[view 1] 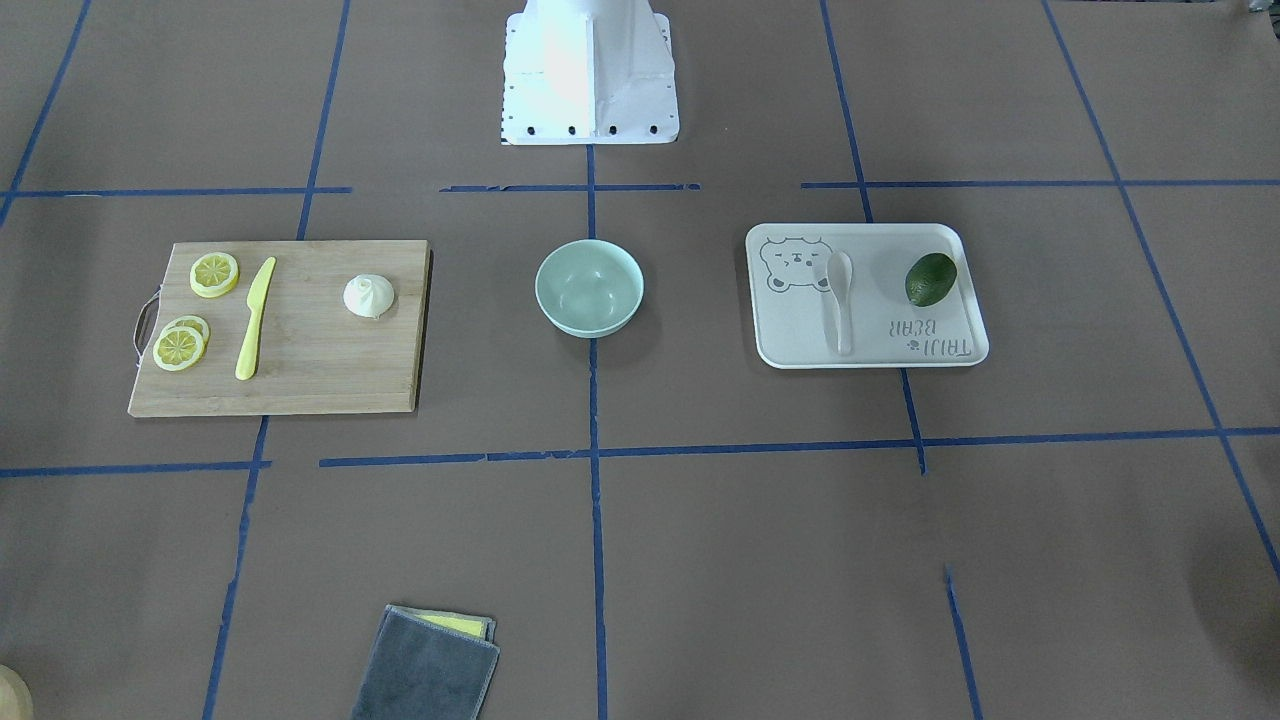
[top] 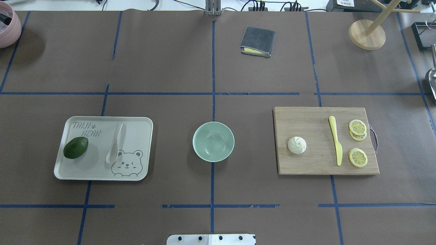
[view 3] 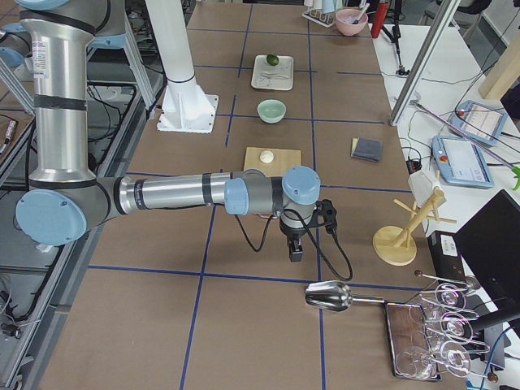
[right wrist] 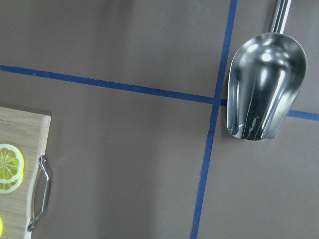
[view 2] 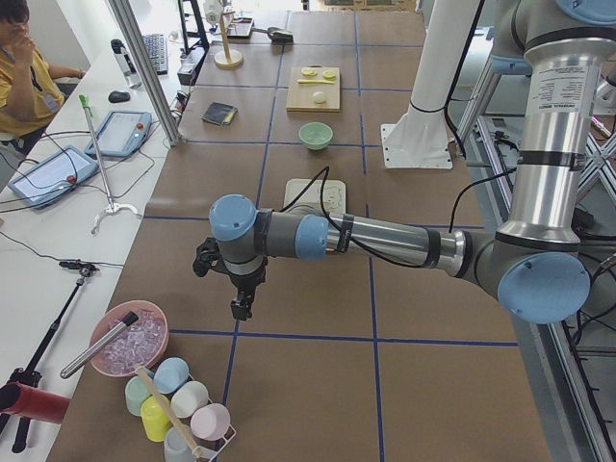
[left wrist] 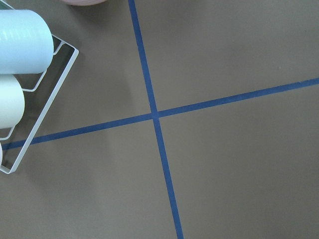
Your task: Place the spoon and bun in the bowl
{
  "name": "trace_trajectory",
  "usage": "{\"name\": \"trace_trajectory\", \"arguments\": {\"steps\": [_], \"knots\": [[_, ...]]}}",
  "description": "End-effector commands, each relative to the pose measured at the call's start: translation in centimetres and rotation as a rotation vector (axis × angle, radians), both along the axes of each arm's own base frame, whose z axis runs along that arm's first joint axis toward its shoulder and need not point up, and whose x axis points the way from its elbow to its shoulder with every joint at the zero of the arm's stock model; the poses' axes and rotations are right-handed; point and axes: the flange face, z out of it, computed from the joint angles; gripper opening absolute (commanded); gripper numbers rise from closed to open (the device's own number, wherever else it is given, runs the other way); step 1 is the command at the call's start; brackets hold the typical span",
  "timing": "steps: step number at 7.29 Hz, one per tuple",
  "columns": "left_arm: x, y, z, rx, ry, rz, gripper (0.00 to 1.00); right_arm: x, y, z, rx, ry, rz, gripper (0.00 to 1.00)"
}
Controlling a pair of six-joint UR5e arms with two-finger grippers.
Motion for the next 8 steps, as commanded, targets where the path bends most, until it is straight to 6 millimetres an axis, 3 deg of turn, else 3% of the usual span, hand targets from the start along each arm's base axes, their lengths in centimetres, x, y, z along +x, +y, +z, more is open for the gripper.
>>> {"name": "trace_trajectory", "arguments": {"steps": [1,5,8], "knots": [[-2.5,1.0,-2.2,0.039,0.059,-0.05,1.0,0.0,0.0,0.0,0.0,0.0,0.0,1.0],[-2.7,0.8,-1.2,0.034,-0.008,-0.052,1.0,-0.3,-0.3,-0.5,0.007,-0.007,-0.004,1.0],[1.7,-1.0,-3.7,0.067,0.005,0.023,1.0,-3.9,-1.3,-2.1,0.039,-0.027,-0.077,1.0]]}}
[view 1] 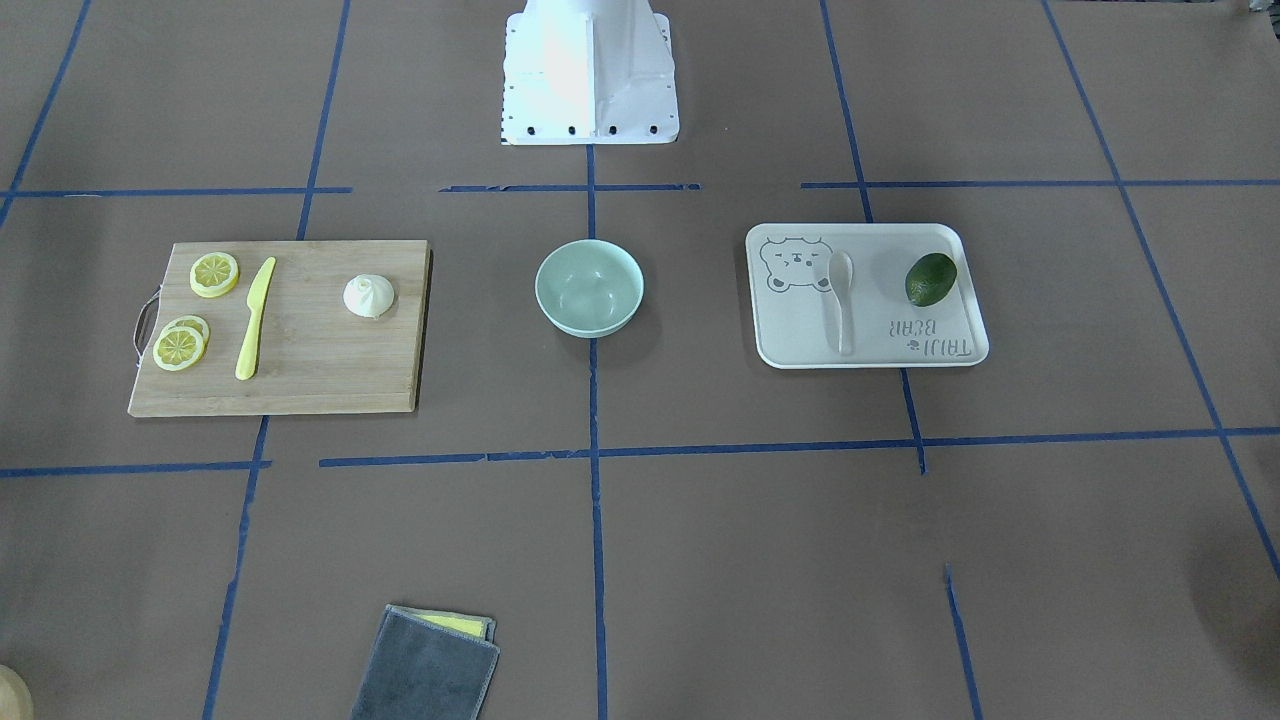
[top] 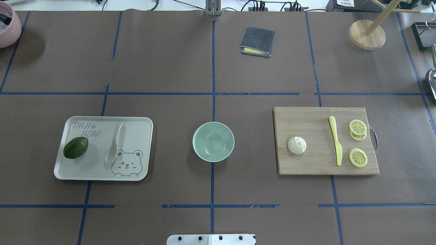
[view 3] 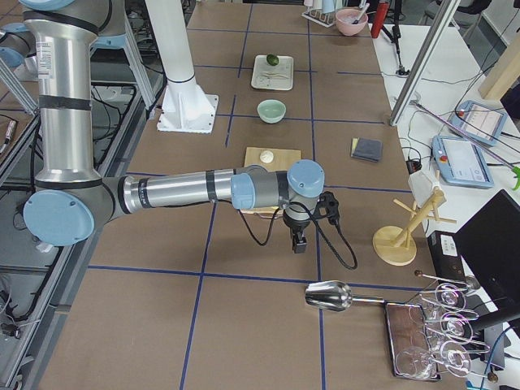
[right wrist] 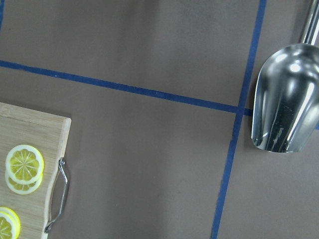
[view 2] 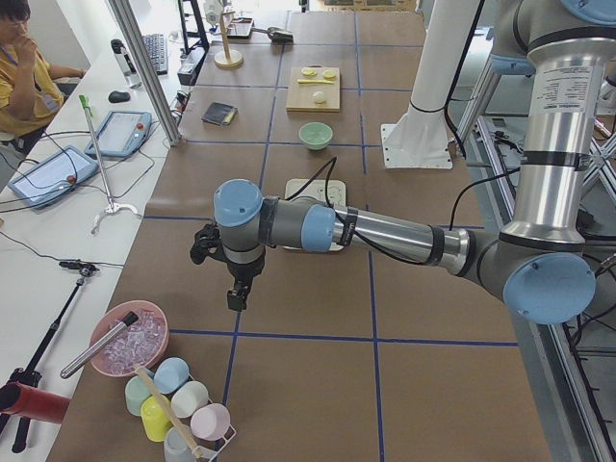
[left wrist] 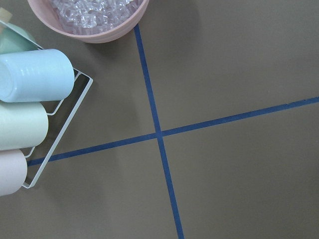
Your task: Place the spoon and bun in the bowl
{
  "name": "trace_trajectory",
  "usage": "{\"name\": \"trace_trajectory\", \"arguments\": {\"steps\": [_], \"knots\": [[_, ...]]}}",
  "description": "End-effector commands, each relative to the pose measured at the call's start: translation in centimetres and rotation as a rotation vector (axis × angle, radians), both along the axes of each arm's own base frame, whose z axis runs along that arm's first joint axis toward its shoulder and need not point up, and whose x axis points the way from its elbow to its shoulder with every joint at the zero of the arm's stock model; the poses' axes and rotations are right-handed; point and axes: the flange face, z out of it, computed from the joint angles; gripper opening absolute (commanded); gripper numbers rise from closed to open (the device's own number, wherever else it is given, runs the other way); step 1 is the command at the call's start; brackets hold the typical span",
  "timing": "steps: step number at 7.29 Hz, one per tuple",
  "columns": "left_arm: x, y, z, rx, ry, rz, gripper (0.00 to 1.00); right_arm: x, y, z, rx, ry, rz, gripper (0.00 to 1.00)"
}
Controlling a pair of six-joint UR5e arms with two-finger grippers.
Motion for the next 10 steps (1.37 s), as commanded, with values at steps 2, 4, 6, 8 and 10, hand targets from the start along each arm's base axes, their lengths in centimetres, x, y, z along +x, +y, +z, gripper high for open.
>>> {"name": "trace_trajectory", "arguments": {"steps": [2,4,6,8,10], "knots": [[7.8,-2.9,-4.5,0.04,0.023,0.09,1.0,-2.5,-0.1,-1.8,0.031,-0.024,-0.051,1.0],[14.6,-3.1,-9.5,0.024,0.056,0.06,1.0,-4.2,0.0,-2.2,0.041,-0.029,-0.087,1.0],[26.6,-1.0,-18.3,-0.079,0.128,0.042,1.0,-4.7,0.2,-2.0,0.086,-0.036,-0.095,1.0],[33.8,2.1,-21.1,-0.07,0.115,0.105,1.0,-4.7,0.2,-2.0,0.092,-0.037,-0.096,1.0],[39.4,3.9,-24.6,-0.087,0.138,-0.004,1.0,-4.7,0.2,-2.1,0.094,-0.037,-0.096,1.0]]}}
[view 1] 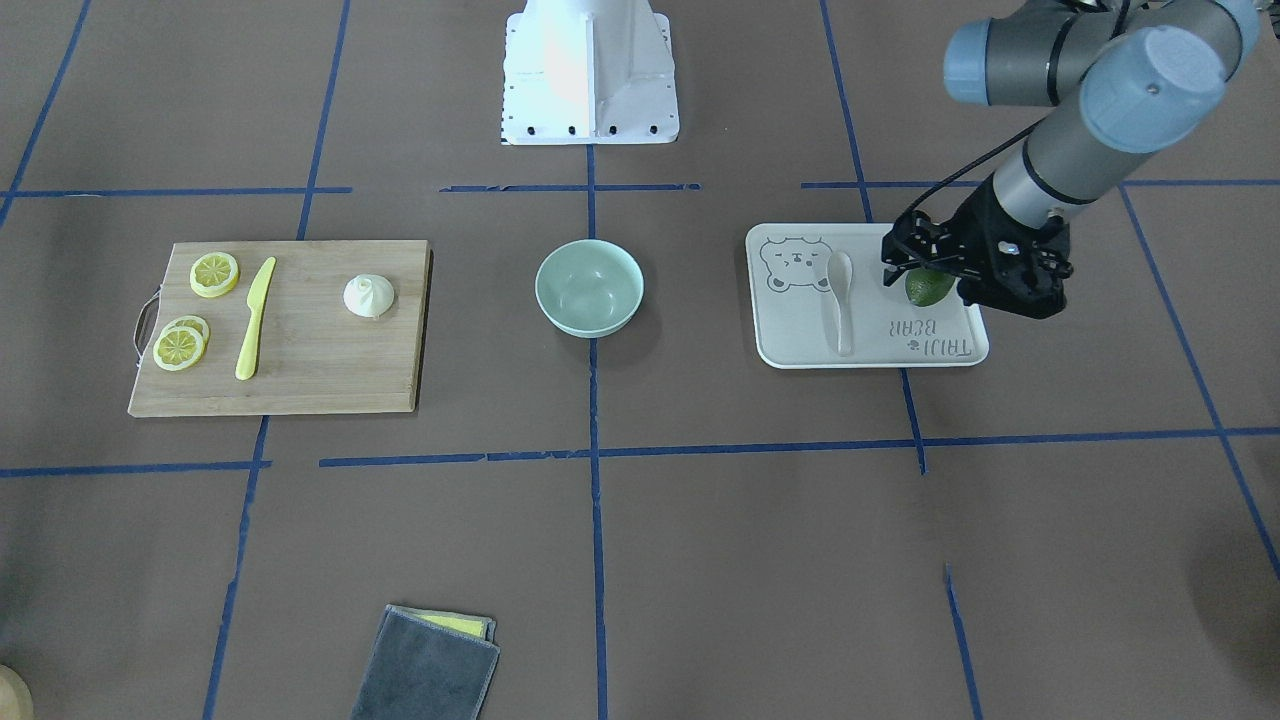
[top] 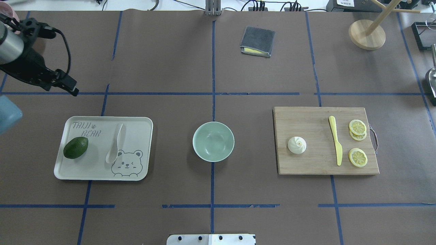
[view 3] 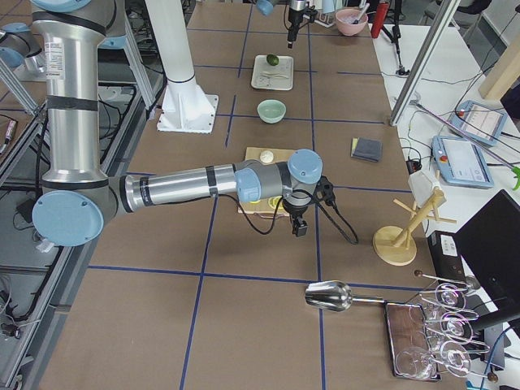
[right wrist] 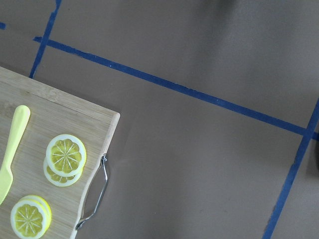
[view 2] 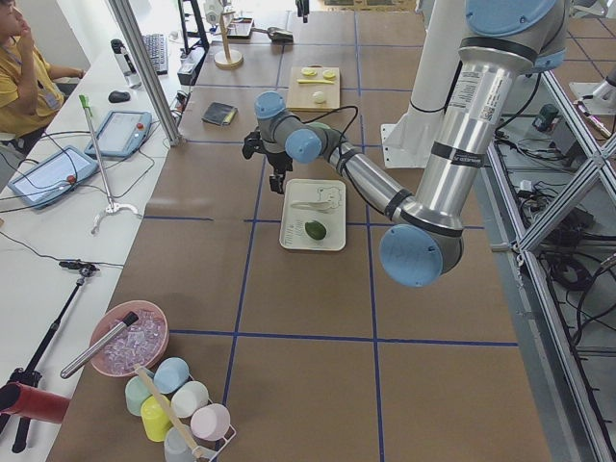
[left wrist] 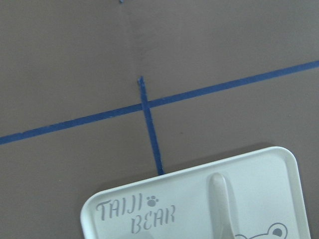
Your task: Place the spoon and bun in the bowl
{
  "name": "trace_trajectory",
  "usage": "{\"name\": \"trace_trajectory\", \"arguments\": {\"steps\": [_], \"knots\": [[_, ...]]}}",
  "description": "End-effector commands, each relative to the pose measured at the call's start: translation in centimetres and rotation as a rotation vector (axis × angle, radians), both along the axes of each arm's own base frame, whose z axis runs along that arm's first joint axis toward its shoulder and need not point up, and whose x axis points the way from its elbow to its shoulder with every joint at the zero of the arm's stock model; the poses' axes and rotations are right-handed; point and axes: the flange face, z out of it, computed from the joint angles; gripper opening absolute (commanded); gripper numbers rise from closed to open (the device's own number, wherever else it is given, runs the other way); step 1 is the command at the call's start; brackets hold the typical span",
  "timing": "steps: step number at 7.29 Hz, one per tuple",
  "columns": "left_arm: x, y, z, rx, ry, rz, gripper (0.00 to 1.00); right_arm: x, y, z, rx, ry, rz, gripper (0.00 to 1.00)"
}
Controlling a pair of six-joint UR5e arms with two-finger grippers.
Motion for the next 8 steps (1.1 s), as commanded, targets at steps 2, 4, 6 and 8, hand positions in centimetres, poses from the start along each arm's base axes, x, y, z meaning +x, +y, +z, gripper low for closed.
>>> {"name": "trace_trajectory", "arguments": {"steps": [2,4,6,8], "knots": [[8.2,2.1,0.2,0.113,0.002,-0.206,1.0,-0.1,-0.4,-0.3,0.007,0.0,-0.001,1.0],[9.6,1.0,3.8,0.094,-0.037,-0.202,1.0,-0.3,-0.5,-0.2,0.008,0.0,-0.005,1.0],[8.8,1.4,5.4,0.098,-0.07,-0.228,1.0,-0.8,-0.6,-0.3,0.011,0.0,-0.015,1.0],[10.3,2.4,6.4,0.079,-0.083,-0.204,1.0,-1.0,-1.0,-0.2,0.007,0.0,-0.017,1.0]]}}
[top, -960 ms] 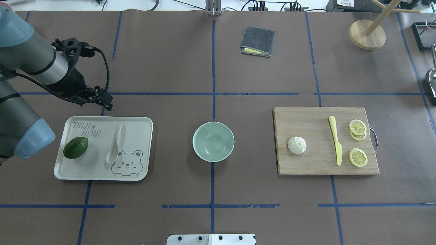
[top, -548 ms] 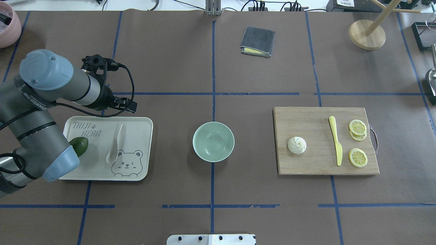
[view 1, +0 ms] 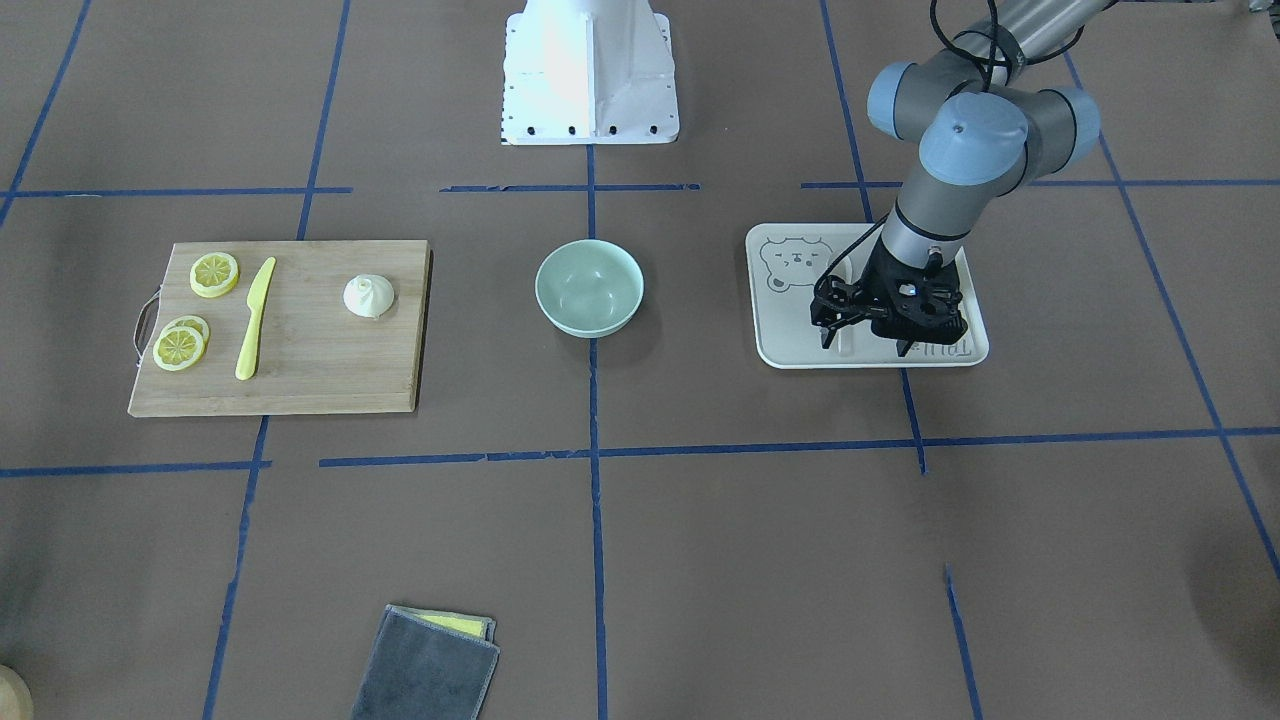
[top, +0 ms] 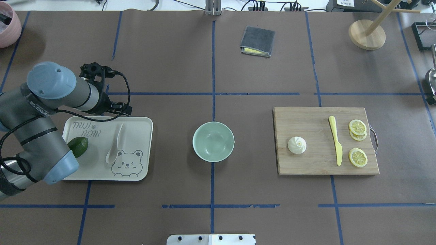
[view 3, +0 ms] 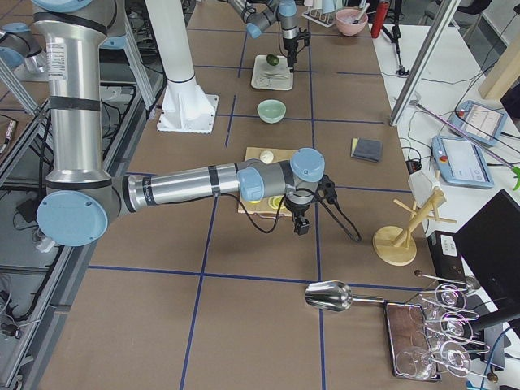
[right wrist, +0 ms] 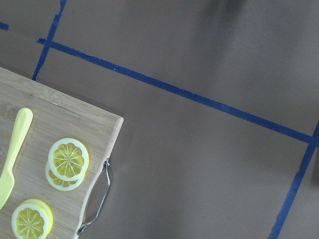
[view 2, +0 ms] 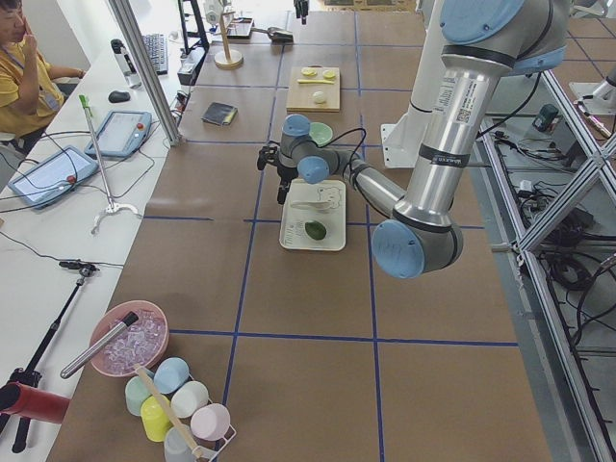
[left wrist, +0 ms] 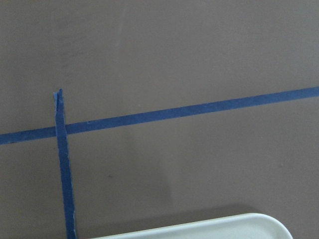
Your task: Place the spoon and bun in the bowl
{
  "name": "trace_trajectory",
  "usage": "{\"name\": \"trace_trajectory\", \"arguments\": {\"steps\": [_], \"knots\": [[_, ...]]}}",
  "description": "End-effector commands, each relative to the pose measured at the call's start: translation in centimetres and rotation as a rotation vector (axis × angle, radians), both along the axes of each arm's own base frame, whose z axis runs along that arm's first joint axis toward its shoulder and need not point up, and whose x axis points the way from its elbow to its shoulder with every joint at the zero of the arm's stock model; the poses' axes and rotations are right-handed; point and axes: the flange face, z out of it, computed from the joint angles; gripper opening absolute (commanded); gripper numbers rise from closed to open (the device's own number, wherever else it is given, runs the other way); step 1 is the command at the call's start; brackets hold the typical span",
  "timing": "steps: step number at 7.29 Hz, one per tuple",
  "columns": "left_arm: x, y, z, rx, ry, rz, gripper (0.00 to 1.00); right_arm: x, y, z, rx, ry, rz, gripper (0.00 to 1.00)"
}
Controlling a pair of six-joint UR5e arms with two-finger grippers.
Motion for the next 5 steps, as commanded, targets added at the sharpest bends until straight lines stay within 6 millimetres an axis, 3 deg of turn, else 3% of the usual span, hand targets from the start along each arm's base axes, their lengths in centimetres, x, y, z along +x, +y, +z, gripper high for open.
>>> {"name": "trace_trajectory", "arguments": {"steps": [1,2,5], "knots": [[1.3,1.1,0.7,-0.017,-0.007,0.024,1.0,-0.1,-0.1,0.0,-0.002,0.0,-0.001,1.0],[2.4,1.9,1.3,-0.03,-0.009,0.054,1.0,-0.1,-0.1,0.1,-0.003,0.0,-0.001,1.0],[3.3,2.3,2.5,-0.058,-0.021,0.077,0.89,-0.2,-0.1,-0.1,0.001,0.0,-0.003,1.0]]}}
